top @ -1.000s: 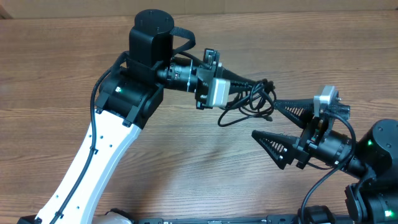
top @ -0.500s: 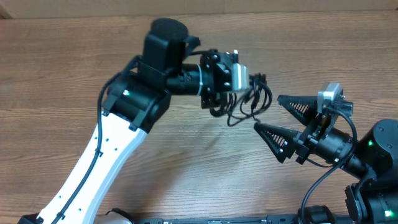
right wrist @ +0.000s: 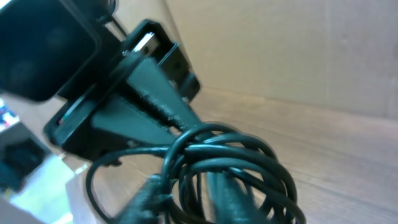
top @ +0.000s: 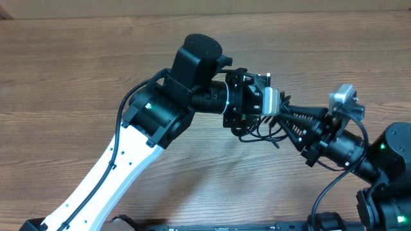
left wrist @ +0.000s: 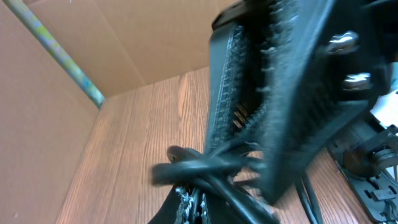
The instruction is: Untangle cables
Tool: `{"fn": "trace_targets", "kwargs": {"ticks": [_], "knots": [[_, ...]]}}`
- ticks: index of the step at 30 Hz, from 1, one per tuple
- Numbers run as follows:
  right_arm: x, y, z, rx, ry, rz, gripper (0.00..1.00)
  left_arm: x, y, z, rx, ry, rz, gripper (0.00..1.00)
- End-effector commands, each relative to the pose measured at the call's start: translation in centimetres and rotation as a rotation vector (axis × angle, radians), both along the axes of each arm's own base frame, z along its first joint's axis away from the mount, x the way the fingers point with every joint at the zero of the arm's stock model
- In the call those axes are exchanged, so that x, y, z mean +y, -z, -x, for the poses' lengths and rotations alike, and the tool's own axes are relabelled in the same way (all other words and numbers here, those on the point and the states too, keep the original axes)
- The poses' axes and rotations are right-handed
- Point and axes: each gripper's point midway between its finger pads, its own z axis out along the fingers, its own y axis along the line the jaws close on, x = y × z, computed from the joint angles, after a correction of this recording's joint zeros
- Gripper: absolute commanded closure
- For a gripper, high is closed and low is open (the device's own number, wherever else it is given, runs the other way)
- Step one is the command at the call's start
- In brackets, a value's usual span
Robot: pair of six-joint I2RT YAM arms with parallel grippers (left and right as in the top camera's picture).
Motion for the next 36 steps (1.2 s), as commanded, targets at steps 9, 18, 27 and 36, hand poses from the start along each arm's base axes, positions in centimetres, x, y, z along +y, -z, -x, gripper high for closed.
{"fn": "trace_targets", "kwargs": {"ticks": [9,18,27,36], "knots": [[-0.5,1.0,-0.4,0.036,0.043,0.018,0.96,0.6,-1.5,-0.2,-0.046,-0.046,0.01,0.96],[-5.6,4.7,-3.4,0.238,0.431,0.037,0.96,1.4,-0.6,-2.3,-0.014,-0.175,-0.034,0.96],[-7.4,5.5,-3.9,0.286,0.556,0.026,0.96,1.6,-0.5,-2.7,-0.023,-0.207,-0.045,0.96],[-9.7,8.3,-3.3,0.41,0.696,0.062,0.96,3.6,-2.8,-2.8,-0.035,-0.26,0.003,0.96]]}}
